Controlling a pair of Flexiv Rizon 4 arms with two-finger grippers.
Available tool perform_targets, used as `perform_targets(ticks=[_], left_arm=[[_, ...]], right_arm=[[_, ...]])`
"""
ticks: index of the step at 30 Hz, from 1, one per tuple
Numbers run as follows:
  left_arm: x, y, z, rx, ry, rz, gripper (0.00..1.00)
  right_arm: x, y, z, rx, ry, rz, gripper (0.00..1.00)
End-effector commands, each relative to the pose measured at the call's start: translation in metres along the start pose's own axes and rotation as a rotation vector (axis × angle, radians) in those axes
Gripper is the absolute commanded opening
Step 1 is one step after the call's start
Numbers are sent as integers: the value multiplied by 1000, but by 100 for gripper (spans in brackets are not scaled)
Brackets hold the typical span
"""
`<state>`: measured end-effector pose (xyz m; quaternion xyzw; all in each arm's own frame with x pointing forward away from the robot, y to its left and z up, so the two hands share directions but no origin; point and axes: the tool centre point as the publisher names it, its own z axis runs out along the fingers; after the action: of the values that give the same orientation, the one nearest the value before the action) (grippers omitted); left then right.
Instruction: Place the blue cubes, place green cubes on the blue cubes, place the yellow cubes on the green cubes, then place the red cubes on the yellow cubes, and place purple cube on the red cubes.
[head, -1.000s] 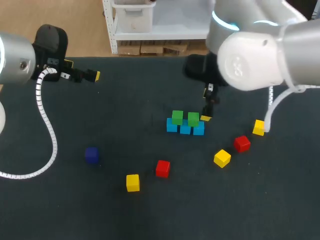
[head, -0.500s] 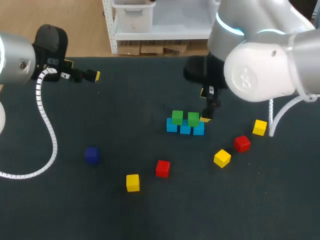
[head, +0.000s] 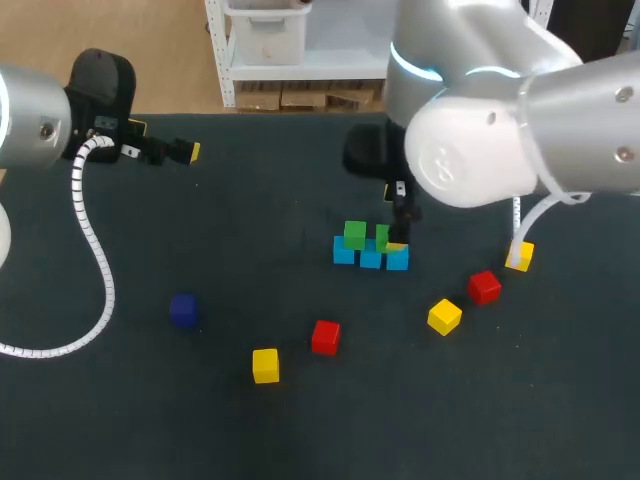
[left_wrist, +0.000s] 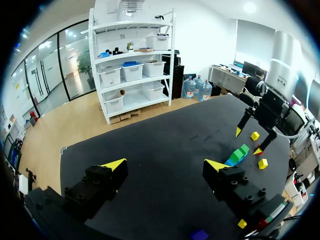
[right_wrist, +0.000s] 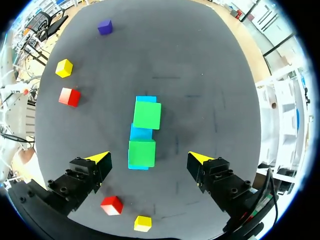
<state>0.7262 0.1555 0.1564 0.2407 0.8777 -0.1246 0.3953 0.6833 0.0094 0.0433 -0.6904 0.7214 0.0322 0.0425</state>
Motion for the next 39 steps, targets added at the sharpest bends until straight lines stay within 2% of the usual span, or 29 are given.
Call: perform_targets(ticks=[1, 2, 8, 9, 11, 12, 19, 21, 23, 38, 39], left_arm=[[1, 3, 0, 12, -4, 2, 100], [1, 3, 0, 12, -4, 2, 100], [1, 3, 0, 12, -4, 2, 100], [1, 3, 0, 12, -4, 2, 100], [1, 3, 0, 12, -4, 2, 100], [1, 3, 0, 12, -4, 2, 100], [1, 3, 0, 12, -4, 2, 100], [1, 3, 0, 12, -4, 2, 100], [1, 3, 0, 12, -4, 2, 100], [1, 3, 0, 12, -4, 2, 100], [1, 3, 0, 12, -4, 2, 100]], right_arm=[[-2, -4, 3, -18, 8, -2, 87], [-2, -3, 5, -24, 11, -2, 84], [-3, 4, 10, -40, 26, -17, 81], [-3, 4, 10, -41, 28, -17, 76], [-2, 4, 10, -45, 29, -12, 55], [-2, 5, 9, -46, 29, -13, 48], [3, 8, 7, -64, 32, 4, 24], [4, 9, 6, -67, 35, 9, 9], [5, 9, 6, -63, 36, 9, 0], [7, 13, 6, -61, 28, 8, 0], [7, 14, 6, -61, 28, 6, 10]])
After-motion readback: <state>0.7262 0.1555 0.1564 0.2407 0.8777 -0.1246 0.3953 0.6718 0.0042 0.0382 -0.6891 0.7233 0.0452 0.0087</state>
